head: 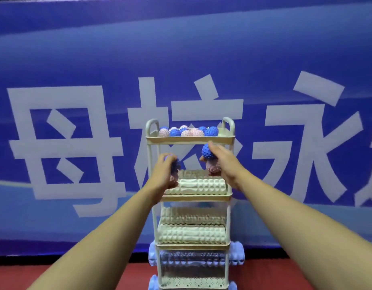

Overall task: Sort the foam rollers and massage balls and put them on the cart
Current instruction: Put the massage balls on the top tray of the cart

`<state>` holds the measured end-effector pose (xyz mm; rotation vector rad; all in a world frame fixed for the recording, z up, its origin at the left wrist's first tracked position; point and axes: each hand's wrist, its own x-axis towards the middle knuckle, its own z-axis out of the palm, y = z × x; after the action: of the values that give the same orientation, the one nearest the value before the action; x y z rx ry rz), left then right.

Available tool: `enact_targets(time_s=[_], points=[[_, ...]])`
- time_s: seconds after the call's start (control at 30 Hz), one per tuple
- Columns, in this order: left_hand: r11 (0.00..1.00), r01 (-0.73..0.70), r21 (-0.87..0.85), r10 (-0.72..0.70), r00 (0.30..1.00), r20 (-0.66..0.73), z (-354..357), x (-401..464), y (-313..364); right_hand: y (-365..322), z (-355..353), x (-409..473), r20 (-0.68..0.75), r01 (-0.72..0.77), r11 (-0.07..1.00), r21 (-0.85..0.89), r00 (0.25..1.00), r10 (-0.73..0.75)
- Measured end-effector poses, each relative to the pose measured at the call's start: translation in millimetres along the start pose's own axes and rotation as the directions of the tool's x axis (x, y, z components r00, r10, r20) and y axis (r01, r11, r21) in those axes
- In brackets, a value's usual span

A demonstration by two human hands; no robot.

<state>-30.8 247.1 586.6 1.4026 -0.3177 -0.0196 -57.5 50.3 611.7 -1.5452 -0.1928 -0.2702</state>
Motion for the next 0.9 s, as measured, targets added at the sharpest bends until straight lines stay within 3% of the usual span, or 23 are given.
enact_targets(time_s=[0.1, 0.17, 0.23, 0.3, 0.4, 0.53, 0.67, 0.8, 0.9], points=[[0.958, -0.174, 0.227, 0.18, 0.984, -0.005, 2, 36, 35, -35, -5, 40, 0.008, 0.108, 0.956, -0.272, 0.994, -0.11], [0.895, -0.235, 0.379, 0.249, 0.968, 0.011, 4, 63, 57, -52, -10, 67, 0.007, 0.152, 0.871, -0.468, 0.986, -0.169], [0.787, -0.281, 0.549, 0.314, 0.949, 0.035, 6, 90, 76, -65, -18, 91, 0.038, 0.174, 0.681, -0.711, 0.977, -0.21], [0.672, -0.329, 0.664, 0.37, 0.925, 0.084, 6, 116, 89, -74, -24, 112, 0.103, 0.19, 0.513, -0.837, 0.976, -0.193], [0.549, -0.354, 0.757, 0.369, 0.916, 0.16, 5, 151, 99, -77, -31, 141, 0.145, 0.178, 0.438, -0.881, 0.983, -0.109], [0.527, -0.316, 0.789, 0.223, 0.947, 0.231, 3, 182, 84, -59, -40, 165, 0.158, 0.175, 0.341, -0.924, 0.984, -0.079], [0.547, -0.308, 0.778, 0.174, 0.951, 0.254, 1, 194, 66, -35, -44, 174, 0.2, 0.204, 0.388, -0.899, 0.978, -0.053], [0.622, -0.293, 0.726, 0.136, 0.954, 0.269, -3, 201, 65, -16, -43, 176, 0.144, 0.191, 0.445, -0.875, 0.98, -0.137], [0.528, -0.271, 0.805, 0.113, 0.962, 0.25, -5, 209, 59, -10, -43, 183, 0.122, 0.172, 0.397, -0.901, 0.981, -0.149]])
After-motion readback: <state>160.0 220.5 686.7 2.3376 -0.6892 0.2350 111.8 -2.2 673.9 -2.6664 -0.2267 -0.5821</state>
